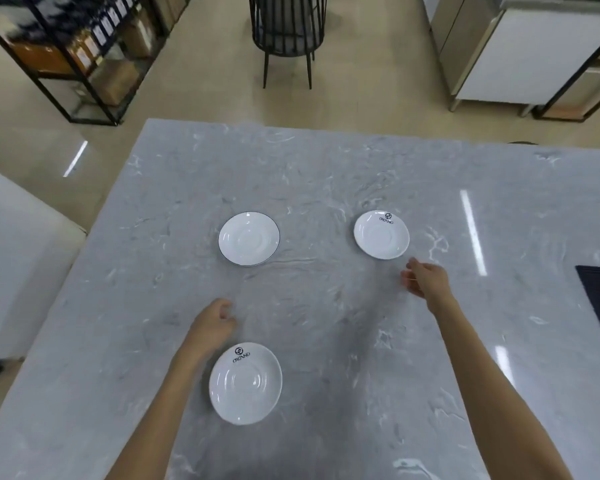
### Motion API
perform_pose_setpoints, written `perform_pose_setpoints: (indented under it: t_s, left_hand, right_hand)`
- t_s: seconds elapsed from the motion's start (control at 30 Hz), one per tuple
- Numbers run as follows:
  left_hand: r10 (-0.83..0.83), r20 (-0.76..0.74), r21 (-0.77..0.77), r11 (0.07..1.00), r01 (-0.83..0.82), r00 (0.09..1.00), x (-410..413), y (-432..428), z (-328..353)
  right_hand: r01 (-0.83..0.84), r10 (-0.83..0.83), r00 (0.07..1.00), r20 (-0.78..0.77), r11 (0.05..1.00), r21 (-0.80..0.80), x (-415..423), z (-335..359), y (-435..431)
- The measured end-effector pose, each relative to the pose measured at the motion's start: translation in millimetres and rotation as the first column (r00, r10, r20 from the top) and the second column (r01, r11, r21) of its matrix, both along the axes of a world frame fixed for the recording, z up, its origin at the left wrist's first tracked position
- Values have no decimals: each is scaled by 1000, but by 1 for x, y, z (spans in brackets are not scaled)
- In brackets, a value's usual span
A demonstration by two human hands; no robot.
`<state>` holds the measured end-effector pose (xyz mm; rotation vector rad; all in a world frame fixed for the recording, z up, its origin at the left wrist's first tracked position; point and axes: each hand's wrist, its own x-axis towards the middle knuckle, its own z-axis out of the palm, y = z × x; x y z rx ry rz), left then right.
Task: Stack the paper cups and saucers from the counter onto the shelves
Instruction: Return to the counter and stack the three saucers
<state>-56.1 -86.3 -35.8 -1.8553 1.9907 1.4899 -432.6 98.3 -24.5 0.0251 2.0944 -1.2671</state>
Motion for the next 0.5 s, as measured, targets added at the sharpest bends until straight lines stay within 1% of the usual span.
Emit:
perform_pose_setpoints:
  t_s: [0.07,0.17,0.27,0.37,0.43,0.5]
  left_hand:
    - [-45,20,60,997,44,999,5,5,-8]
    - [-71,57,44,997,68,996,18,17,-18]
    - [-52,119,10,999,51,992,40,28,-19]
    - [-133,198,91,989,116,971,58,44,-17]
    - [-133,212,123,986,109,968,59,55,-13]
    - [-99,211,77,993,85,973,57,62,-11]
  right_hand:
    - [83,-82,996,24,996,-24,-15,-14,-18]
    - [165,-162,986,50,984,-67,-29,-27,-38]
    - [166,-164,986,34,985,-48,-35,-32,-49]
    - [169,-169,986,-7,986,-1,-35,-37,-53]
    - [179,-179,983,-34,984,14,-30,-38,-55]
    - [202,-202,979,-30,979,12,-21,-39,-53]
